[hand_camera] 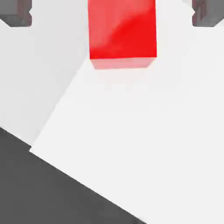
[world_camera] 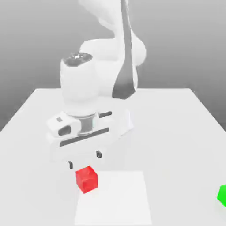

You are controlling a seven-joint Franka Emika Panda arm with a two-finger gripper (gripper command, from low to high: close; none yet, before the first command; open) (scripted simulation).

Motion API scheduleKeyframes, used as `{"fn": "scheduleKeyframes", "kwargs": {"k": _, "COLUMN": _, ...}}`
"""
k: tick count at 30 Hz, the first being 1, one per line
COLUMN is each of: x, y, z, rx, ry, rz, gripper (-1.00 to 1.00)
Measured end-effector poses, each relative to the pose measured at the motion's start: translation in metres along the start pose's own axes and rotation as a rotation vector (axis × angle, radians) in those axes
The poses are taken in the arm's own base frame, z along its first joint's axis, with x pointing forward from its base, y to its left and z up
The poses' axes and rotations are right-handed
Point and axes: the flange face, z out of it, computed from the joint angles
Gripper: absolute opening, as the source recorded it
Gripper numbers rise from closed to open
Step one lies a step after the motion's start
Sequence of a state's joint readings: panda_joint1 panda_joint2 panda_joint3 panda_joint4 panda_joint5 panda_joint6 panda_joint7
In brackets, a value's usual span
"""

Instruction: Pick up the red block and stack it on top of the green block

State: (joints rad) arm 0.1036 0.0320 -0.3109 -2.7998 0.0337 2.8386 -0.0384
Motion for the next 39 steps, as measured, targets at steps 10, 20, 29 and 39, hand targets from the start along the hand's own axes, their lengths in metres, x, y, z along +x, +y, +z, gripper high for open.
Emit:
{"fn": "scheduleKeyframes", "kwargs": {"k": 10, "x": -0.004, "y": 0.0, "z": 0.053, "rx": -0.002, "ry": -0.007, "rz": -0.004, "gripper": -1.0}}
{"fn": "scheduleKeyframes", "kwargs": {"k": 20, "x": 0.0, "y": 0.0, "z": 0.024, "rx": -0.003, "ry": -0.003, "rz": -0.007, "gripper": -1.0}}
{"fn": "scheduleKeyframes", "kwargs": {"k": 29, "x": 0.011, "y": 0.0, "z": -0.012, "rx": -0.028, "ry": -0.013, "rz": 0.105, "gripper": -1.0}}
{"fn": "scheduleKeyframes", "kwargs": {"k": 39, "x": 0.034, "y": -0.142, "z": -0.012, "rx": -0.086, "ry": -0.008, "rz": 0.121, "gripper": -1.0}}
